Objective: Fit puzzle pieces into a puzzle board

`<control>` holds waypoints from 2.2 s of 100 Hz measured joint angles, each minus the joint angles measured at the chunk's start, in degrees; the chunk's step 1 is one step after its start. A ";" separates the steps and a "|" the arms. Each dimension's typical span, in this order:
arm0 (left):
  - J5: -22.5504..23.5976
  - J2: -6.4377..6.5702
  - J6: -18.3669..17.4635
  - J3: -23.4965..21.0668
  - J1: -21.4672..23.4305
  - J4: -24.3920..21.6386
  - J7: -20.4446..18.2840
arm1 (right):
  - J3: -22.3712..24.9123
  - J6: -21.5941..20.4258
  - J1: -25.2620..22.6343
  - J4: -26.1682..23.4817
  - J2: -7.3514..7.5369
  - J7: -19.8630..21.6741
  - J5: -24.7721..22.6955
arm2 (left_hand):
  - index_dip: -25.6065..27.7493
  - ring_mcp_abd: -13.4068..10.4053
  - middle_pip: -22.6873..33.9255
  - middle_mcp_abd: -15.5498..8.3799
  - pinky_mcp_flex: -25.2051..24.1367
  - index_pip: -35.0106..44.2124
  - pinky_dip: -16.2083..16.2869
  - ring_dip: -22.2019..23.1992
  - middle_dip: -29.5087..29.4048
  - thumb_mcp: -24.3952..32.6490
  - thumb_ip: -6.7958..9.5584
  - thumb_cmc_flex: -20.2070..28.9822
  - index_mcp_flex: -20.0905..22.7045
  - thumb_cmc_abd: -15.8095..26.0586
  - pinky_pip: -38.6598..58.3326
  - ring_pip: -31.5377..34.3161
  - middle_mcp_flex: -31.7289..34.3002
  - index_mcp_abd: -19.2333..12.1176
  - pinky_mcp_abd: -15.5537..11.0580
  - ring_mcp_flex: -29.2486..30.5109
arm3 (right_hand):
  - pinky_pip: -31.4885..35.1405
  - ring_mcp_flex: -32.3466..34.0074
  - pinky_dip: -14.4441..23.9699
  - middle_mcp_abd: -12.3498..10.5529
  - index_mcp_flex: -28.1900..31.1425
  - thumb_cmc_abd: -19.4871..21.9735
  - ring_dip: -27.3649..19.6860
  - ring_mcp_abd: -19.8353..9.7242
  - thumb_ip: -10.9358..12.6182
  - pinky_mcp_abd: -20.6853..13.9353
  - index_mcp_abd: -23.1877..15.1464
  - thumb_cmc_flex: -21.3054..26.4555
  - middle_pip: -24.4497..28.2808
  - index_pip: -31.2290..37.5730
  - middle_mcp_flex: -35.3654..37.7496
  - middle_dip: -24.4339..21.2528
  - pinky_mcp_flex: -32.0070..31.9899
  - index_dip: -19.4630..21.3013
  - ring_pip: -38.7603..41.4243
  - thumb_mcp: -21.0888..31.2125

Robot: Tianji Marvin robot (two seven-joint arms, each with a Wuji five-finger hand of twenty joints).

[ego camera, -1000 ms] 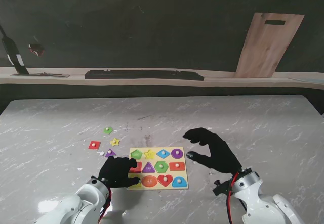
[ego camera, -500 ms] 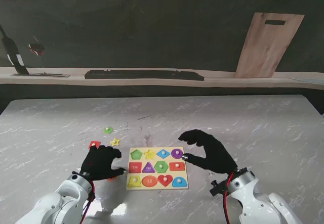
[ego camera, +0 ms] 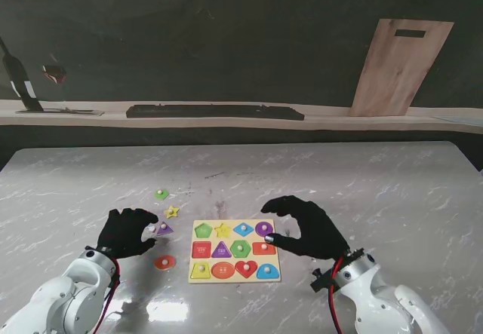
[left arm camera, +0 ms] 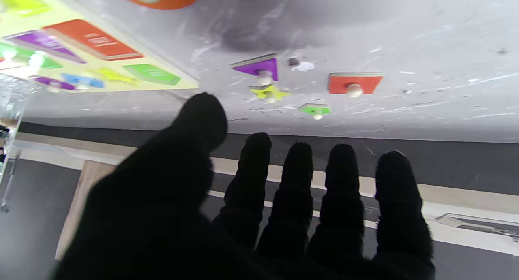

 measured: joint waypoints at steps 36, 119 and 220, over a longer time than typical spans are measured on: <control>0.65 0.77 -1.14 2.86 -10.35 13.30 3.56 | -1.00 1.86 0.84 0.73 0.33 -1.17 -3.21 | -0.02 -0.02 0.16 -0.50 0.48 0.60 -0.05 -0.01 -0.26 -1.47 0.00 2.71 1.21 3.33 0.13 0.25 1.87 -0.67 0.00 0.12 | 0.00 0.00 0.00 0.00 0.00 0.00 0.01 -0.01 0.00 0.00 0.00 0.00 0.00 0.00 0.00 0.00 -0.01 0.00 0.01 0.00; 0.37 2.02 0.29 10.96 -21.25 24.44 1.36 | -2.37 4.99 2.04 1.35 0.42 -0.99 -4.25 | -0.02 -0.61 1.53 -0.55 0.74 4.16 -0.05 -0.02 0.02 -0.94 0.00 7.84 2.41 3.35 0.18 1.57 4.20 -0.68 0.00 0.19 | 0.00 0.00 0.00 0.00 0.02 0.00 0.02 -0.01 0.00 0.00 0.00 0.00 0.37 0.00 0.56 0.00 -0.01 0.00 0.02 0.00; -3.34 1.65 3.02 16.19 -24.94 29.05 3.89 | -2.33 5.61 2.20 1.31 0.40 -1.06 -4.11 | -0.86 -1.18 3.07 -0.54 3.30 15.17 -0.05 1.75 16.51 0.19 0.00 13.55 3.84 0.35 1.88 7.27 17.13 -1.07 0.00 6.07 | 0.00 0.00 0.00 0.00 0.02 0.00 0.03 -0.02 0.00 0.00 0.00 0.00 0.37 0.00 0.56 0.00 -0.01 0.00 0.04 0.00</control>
